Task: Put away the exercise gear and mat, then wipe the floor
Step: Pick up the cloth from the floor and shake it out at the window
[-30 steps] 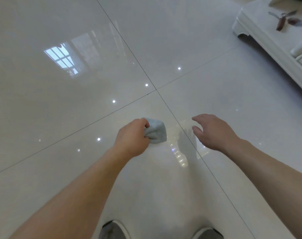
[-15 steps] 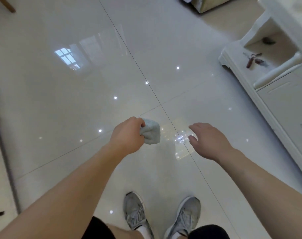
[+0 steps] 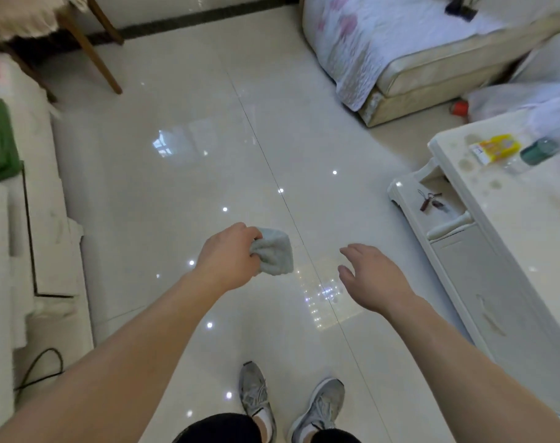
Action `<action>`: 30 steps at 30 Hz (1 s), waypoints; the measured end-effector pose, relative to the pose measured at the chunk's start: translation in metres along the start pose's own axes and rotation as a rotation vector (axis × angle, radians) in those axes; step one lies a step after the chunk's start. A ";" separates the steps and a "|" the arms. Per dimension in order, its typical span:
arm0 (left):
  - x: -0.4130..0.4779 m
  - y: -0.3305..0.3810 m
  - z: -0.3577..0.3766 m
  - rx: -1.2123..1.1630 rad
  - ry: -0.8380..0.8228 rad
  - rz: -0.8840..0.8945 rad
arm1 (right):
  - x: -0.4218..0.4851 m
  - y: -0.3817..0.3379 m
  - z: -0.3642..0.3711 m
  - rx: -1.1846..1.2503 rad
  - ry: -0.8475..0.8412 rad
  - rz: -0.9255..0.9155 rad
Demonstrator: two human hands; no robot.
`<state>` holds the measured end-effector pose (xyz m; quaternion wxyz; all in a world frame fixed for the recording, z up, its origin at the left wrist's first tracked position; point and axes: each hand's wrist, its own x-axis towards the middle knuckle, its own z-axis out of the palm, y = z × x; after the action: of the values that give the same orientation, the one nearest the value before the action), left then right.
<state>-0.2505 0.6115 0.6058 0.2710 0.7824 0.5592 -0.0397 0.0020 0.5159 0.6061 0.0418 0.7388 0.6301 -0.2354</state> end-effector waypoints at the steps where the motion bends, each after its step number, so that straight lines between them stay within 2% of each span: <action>1: -0.007 0.003 -0.015 -0.005 0.012 -0.006 | -0.005 -0.008 -0.015 0.000 0.003 -0.007; 7: -0.040 0.013 -0.087 -0.035 0.146 -0.058 | -0.034 -0.049 -0.090 0.009 0.102 -0.027; 15: -0.085 0.025 -0.159 -0.031 0.210 -0.072 | -0.064 -0.092 -0.162 0.004 0.174 -0.050; 25: -0.110 0.032 -0.229 -0.148 0.249 -0.124 | -0.070 -0.132 -0.214 0.016 0.289 -0.068; 30: -0.108 0.040 -0.254 -0.149 0.211 -0.155 | -0.067 -0.142 -0.233 0.039 0.304 -0.050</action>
<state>-0.3163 0.6290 0.8764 0.2642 0.7145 0.6447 0.0634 -0.0706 0.5673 0.8723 -0.0745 0.7506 0.6427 -0.1340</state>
